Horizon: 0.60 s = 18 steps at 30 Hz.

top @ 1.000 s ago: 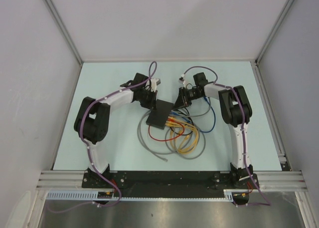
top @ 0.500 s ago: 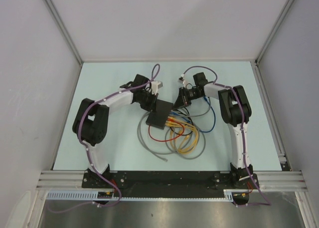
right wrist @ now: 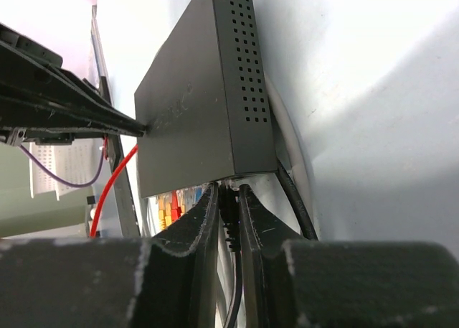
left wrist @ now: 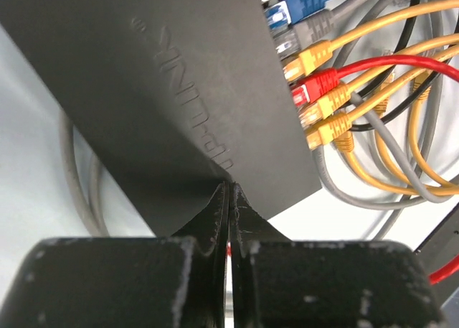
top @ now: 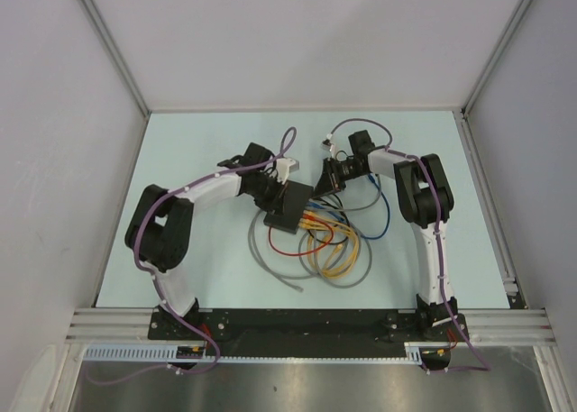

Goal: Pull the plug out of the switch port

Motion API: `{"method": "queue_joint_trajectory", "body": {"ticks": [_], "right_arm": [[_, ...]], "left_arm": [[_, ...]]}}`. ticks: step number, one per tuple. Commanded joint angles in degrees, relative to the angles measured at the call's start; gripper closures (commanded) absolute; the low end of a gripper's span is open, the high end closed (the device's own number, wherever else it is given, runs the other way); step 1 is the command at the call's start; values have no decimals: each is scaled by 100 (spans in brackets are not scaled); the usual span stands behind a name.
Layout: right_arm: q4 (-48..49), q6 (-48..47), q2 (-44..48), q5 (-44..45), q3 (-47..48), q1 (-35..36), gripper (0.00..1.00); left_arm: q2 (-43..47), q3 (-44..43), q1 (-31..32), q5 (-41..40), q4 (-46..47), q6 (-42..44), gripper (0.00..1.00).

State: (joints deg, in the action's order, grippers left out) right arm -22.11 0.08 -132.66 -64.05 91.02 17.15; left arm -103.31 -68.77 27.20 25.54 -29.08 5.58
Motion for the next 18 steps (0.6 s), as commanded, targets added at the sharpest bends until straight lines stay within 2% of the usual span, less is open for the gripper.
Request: {"method": "queue_joint_trajectory", "body": {"ticks": [1, 14, 18], "right_arm": [[-241, -446, 21, 490, 126, 8, 100], [-742, -1167, 126, 403, 152, -45, 100], [-1111, -1686, 205, 314, 240, -10, 100]], "left_arm": [[-93, 57, 171, -348, 16, 162, 100], [-489, 127, 172, -401, -10, 83, 100], [-524, 83, 172, -427, -19, 74, 100]]}}
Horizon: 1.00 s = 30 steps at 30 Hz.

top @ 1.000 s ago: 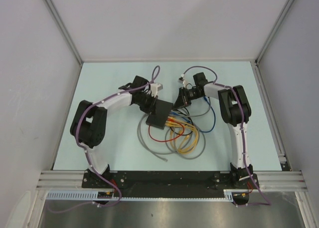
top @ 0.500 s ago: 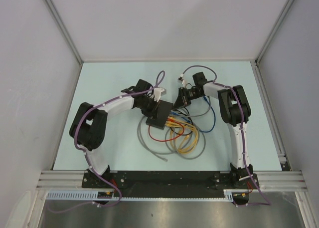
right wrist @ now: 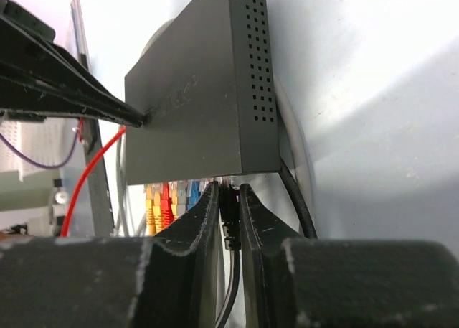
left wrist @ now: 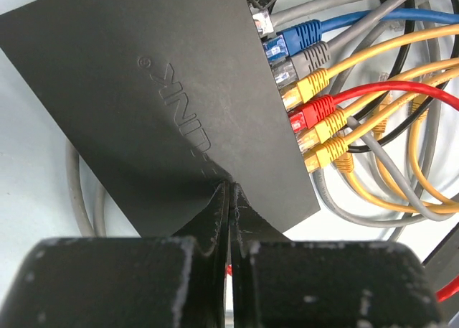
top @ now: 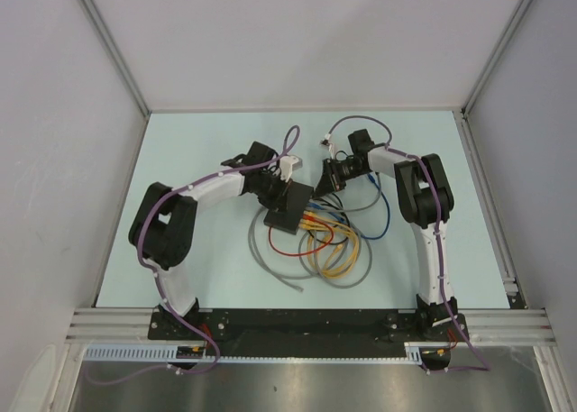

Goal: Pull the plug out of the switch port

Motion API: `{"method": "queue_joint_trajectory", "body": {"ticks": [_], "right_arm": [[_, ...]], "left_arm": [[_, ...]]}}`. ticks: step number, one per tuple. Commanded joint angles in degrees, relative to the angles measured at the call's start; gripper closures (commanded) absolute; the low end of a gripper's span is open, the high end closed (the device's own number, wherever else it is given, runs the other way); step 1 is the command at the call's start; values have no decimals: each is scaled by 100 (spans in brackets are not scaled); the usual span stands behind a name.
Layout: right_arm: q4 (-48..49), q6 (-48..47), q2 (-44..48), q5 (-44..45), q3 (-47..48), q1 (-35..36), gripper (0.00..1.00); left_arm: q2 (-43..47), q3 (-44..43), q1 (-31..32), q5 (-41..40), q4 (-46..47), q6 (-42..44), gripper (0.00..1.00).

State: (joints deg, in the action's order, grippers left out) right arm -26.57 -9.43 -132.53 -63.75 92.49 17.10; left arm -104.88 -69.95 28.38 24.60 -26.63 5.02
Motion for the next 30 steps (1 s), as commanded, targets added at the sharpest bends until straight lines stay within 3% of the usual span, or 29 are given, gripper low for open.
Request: {"method": "queue_joint_trajectory", "body": {"ticks": [1, 7, 17, 30], "right_arm": [[-605, -666, 184, 258, 94, -5, 100], [-16, 142, 227, 20, -46, 3, 100], [3, 144, 298, 231, -64, 179, 100], [178, 345, 1053, 2135, -354, 232, 100]], "left_arm": [[-366, 201, 53, -333, -263, 122, 100], [-410, 175, 53, -324, -264, 131, 100], [-410, 157, 53, -333, -255, 140, 100], [-498, 43, 53, -395, -237, 114, 100]]}}
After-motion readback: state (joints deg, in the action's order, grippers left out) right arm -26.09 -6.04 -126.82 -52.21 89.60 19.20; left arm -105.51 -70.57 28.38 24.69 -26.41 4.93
